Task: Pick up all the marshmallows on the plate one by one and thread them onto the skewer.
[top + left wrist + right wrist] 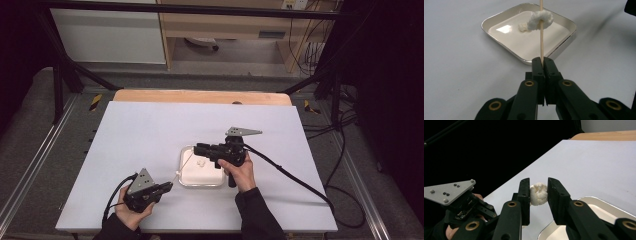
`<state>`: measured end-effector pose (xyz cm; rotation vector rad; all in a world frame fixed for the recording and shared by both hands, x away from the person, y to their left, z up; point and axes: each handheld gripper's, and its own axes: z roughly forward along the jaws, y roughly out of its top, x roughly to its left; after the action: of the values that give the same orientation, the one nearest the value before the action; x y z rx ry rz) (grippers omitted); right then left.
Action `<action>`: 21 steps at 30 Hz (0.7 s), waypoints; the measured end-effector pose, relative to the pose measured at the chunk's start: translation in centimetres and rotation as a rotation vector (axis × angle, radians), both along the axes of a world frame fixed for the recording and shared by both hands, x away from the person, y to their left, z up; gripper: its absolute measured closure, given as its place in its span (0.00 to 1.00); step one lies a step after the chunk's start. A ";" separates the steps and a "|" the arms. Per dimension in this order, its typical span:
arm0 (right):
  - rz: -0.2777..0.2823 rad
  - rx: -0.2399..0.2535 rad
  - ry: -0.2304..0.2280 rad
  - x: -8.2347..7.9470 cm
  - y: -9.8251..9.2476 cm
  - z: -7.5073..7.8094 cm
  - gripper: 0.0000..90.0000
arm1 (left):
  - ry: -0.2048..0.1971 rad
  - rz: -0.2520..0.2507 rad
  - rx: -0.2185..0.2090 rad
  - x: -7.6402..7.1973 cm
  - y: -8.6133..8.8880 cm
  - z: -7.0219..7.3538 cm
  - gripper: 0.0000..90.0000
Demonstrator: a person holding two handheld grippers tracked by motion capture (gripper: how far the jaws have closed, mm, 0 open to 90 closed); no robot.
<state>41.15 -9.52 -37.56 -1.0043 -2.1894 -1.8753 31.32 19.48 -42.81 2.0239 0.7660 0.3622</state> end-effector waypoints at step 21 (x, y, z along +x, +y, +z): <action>0.042 0.012 0.043 -0.2 0.7 -0.9 0.84 | -0.006 -0.010 0.005 -0.1 -0.1 -0.1 0.98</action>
<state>40.91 -8.87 -38.50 -0.9799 -2.1551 -1.8292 31.26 19.39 -42.86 2.0302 0.7519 0.3645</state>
